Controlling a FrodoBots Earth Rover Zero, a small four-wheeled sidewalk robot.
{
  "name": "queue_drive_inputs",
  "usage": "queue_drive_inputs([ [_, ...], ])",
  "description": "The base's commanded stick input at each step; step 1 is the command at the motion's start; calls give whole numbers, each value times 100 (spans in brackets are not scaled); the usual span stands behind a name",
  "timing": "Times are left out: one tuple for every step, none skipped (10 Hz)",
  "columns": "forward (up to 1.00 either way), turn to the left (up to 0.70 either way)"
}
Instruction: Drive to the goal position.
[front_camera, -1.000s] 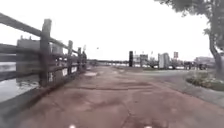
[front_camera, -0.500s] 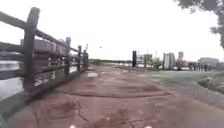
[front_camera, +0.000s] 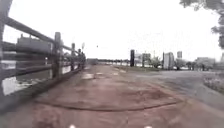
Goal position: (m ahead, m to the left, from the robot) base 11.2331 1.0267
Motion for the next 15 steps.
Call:
queue_drive_inputs([
  [100, 11],
  [100, 11],
  [100, 11],
  [100, 11],
  [100, 11],
  [100, 11],
  [100, 11],
  [100, 11],
  [100, 11],
  [100, 11],
  [100, 11],
  [100, 11],
  [100, 11],
  [100, 11],
  [100, 8],
])
